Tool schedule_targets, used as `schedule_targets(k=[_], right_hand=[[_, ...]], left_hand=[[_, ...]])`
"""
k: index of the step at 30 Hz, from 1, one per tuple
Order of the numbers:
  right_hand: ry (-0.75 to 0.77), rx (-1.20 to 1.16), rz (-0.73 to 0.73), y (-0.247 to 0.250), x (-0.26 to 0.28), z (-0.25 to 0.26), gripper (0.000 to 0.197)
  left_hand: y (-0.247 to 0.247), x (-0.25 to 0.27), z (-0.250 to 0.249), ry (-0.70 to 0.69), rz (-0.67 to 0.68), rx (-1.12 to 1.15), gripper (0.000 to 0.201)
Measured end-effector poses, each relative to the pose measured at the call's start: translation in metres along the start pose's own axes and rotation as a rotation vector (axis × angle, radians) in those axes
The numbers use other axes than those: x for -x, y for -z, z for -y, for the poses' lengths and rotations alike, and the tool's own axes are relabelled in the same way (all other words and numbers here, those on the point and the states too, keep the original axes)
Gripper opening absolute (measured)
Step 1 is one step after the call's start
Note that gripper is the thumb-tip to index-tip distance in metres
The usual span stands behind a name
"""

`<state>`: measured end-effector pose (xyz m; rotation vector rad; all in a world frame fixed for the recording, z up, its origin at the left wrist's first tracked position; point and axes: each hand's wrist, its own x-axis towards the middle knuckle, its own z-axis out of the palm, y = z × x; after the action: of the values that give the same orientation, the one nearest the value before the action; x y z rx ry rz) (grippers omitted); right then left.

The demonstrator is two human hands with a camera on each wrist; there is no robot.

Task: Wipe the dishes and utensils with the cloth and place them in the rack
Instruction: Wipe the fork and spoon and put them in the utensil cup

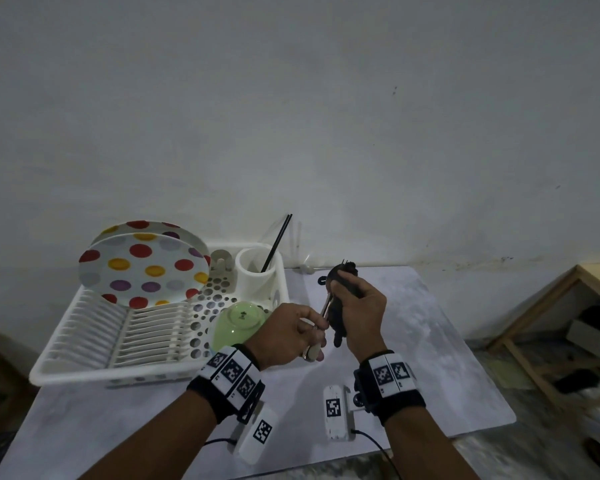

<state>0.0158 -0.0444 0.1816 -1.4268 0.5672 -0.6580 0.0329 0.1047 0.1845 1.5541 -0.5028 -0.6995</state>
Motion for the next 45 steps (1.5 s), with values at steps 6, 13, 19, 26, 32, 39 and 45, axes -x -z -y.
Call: schedule_targets(k=[6, 13, 19, 26, 32, 39, 45], right_hand=[[0.183, 0.122, 0.007, -0.004, -0.006, 0.01, 0.025], [0.337, 0.06, -0.015, 0.001, -0.023, 0.037, 0.022], [0.277, 0.005, 0.067, 0.024, -0.035, 0.036, 0.019], [0.043, 0.013, 0.197, 0.033, -0.044, -0.02, 0.018], [-0.059, 0.045, 0.212, 0.043, -0.082, -0.051, 0.019], [-0.111, 0.075, 0.209, 0.055, -0.12, -0.073, 0.022], [-0.138, 0.057, 0.218, 0.046, -0.131, -0.079, 0.021]], left_hand=[[0.008, 0.007, -0.001, 0.006, 0.001, 0.029, 0.005], [0.02, 0.015, 0.016, 0.001, -0.039, 0.067, 0.015], [0.064, -0.001, 0.028, -0.107, -0.329, -0.006, 0.017], [0.133, -0.1, 0.023, -0.194, -0.581, -0.055, 0.016], [0.15, -0.179, 0.038, -0.152, -0.671, -0.127, 0.017], [0.152, -0.219, 0.074, -0.073, -0.698, -0.321, 0.021], [0.151, -0.228, 0.082, 0.041, -0.585, -0.426, 0.026]])
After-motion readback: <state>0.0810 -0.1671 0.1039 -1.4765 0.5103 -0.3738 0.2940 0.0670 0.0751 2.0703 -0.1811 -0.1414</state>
